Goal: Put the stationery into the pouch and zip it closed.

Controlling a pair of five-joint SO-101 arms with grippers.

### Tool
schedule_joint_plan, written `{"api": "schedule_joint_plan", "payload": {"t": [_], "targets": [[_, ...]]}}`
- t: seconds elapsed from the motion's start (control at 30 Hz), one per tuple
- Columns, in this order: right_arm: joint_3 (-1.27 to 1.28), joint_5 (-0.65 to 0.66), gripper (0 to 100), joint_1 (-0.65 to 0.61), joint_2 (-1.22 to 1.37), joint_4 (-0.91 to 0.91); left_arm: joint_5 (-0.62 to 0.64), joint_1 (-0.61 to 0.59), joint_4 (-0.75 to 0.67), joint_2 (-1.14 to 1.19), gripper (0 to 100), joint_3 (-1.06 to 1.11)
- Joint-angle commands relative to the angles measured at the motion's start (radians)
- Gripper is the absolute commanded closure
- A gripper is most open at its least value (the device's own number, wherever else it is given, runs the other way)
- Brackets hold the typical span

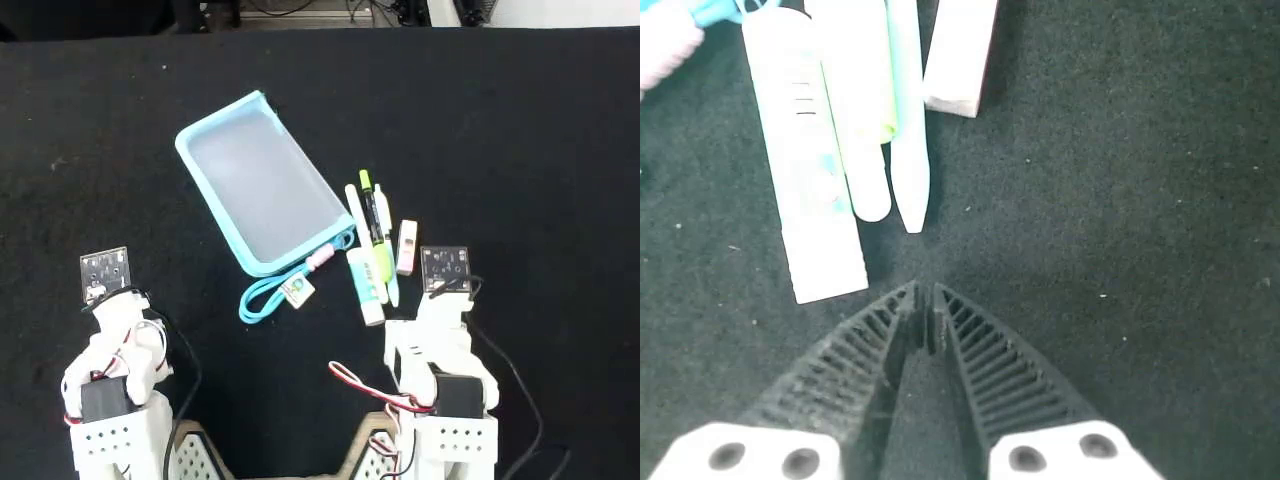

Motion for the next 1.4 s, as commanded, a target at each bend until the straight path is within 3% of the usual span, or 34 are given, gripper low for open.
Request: {"api": "schedule_joint_plan", "payload": {"t": [0.0,0.9,1.2,1.37], "targets": [[-0.008,-0.002,98.5,-0.008,-0.097,0.006,0.011,0.004,-0.002,-0.002,97,0.021],[-0.008,-0.006,98.4,-0.009,-0.097,0.003,0.011,0.008,-0.002,-0.002,97,0.021],[-0.008,-0.002,98.3,-0.011,-0.097,-0.288,0.009,0.137,-0.003,-0.002,97,0.021],[-0.008,0.002,98.3,-0.011,-0.097,-0.308,0.005,0.157,-0.003,-0.002,97,0.021]]}}
